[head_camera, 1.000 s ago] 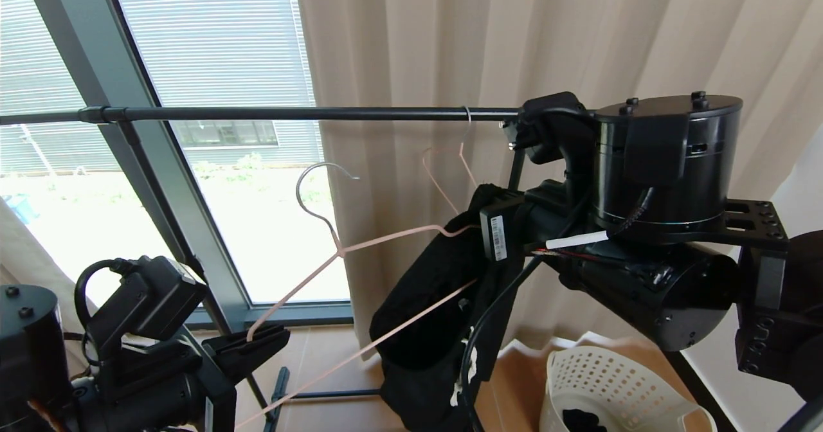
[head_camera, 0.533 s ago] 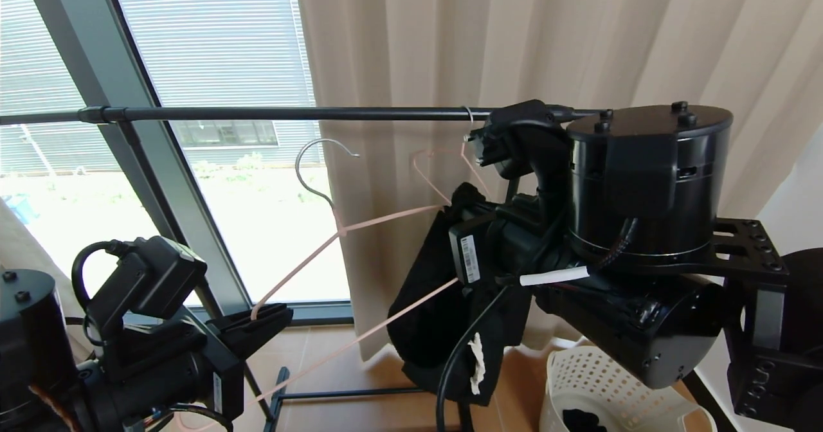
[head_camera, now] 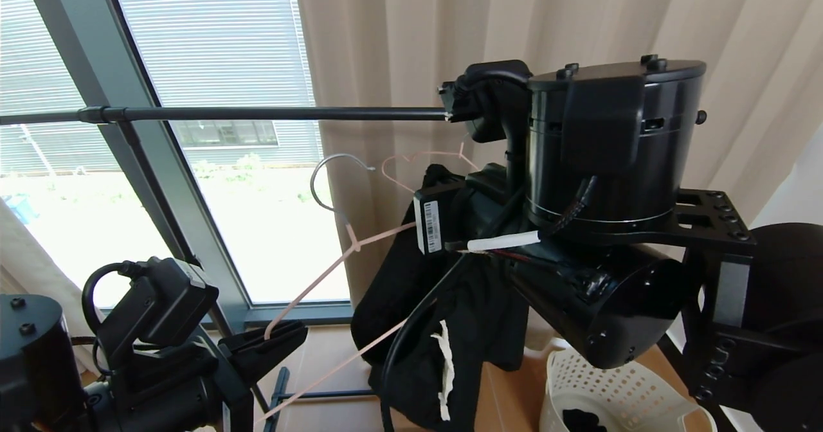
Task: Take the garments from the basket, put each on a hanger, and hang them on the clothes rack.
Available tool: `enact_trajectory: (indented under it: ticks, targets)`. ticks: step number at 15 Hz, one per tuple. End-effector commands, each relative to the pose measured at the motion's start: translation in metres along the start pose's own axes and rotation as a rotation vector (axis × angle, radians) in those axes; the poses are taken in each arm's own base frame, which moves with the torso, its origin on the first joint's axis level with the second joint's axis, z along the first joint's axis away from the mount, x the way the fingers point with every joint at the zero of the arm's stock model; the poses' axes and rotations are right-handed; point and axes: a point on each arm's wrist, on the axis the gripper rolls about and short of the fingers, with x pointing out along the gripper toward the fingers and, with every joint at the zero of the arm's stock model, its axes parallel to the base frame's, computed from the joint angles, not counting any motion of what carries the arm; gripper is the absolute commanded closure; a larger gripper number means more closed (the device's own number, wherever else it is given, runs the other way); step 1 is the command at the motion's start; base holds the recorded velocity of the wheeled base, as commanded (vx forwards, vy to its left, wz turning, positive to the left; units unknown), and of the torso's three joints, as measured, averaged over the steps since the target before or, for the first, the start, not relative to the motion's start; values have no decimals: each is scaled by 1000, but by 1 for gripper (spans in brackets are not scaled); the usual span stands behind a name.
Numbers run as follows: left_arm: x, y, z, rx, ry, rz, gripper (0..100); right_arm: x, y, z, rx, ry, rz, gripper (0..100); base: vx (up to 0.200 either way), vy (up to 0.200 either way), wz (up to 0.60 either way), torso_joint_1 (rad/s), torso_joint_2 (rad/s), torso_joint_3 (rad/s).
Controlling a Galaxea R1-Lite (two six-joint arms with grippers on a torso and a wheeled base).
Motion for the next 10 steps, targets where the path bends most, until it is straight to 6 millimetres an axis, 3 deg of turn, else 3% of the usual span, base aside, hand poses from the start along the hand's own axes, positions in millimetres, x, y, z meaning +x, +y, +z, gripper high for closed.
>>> enact_trajectory:
  ticks: [1,6,10]
  targets:
    - [0,-1,-2,0,6,-4,100,-2,7,-3,-8,6,17,100,0,0,0,0,0,0]
    - [1,-1,-2,-4,10,-4,100,-23,29,-8,-14,7,92,100,0,0,0,0,0,0]
    - [1,-1,-3,-4,13,-4,100,-29,35,-2,-1,-10,106,100,0,0,0,0,0,0]
